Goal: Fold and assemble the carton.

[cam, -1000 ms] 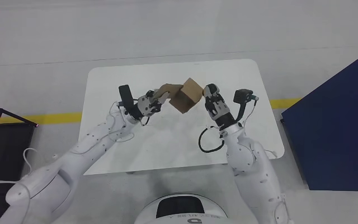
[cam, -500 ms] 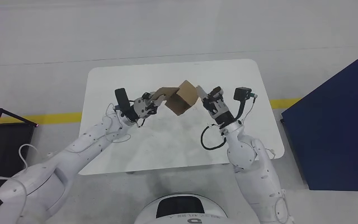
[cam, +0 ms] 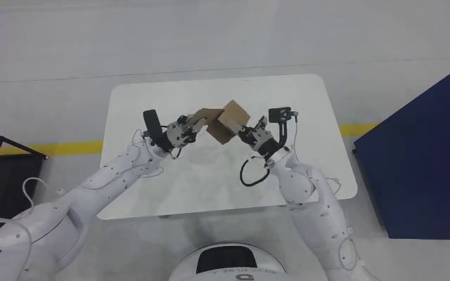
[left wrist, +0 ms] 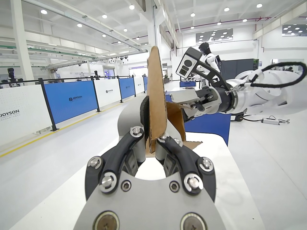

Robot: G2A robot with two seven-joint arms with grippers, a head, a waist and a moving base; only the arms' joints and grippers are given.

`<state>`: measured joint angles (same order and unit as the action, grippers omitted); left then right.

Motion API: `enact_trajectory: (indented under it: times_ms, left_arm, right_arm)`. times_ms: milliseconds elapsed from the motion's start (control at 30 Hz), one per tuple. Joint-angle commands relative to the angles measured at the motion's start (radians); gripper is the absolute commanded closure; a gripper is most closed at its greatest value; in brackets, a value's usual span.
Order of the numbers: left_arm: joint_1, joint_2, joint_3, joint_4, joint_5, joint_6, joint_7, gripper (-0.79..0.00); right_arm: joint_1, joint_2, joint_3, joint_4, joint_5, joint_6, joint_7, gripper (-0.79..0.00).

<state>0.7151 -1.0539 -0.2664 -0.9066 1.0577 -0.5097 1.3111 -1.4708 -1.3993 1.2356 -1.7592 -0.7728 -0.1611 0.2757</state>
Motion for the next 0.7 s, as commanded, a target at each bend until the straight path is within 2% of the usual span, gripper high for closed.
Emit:
enact_trajectory:
  times_ms: [0,200,300,333,433,533,667]
  left_arm:
    - [-0.002,0.001,0.003,0.000,-0.010,-0.001,-0.001,0.000]
    - [-0.005,0.004,0.012,-0.004,-0.026,-0.005,-0.005,0.000]
    - [-0.007,0.005,0.016,-0.009,-0.028,-0.005,-0.005,0.000]
    - [-0.007,0.005,0.017,-0.010,-0.028,-0.005,-0.005,0.000]
    - [-0.009,0.006,0.021,-0.014,-0.028,-0.004,-0.004,0.000]
    - [-0.011,0.007,0.027,-0.019,-0.026,-0.005,-0.005,0.000]
    - [-0.013,0.008,0.036,-0.025,-0.025,-0.007,-0.007,0.000]
  right_arm:
    - [0.000,0.001,-0.005,0.001,-0.006,0.002,0.001,-0.785]
    - [-0.002,0.004,-0.013,0.004,-0.018,0.010,0.002,-0.785]
    - [-0.003,0.005,-0.015,0.004,-0.027,0.026,-0.007,-0.745]
    - [-0.003,0.005,-0.018,0.004,-0.032,0.033,-0.010,-0.671]
    - [-0.002,0.005,-0.027,0.005,-0.047,0.049,-0.021,-0.548]
    - [0.001,0.004,-0.035,0.006,-0.049,0.064,-0.032,-0.388]
    - [0.006,0.003,-0.043,0.011,-0.056,0.089,-0.050,-0.336]
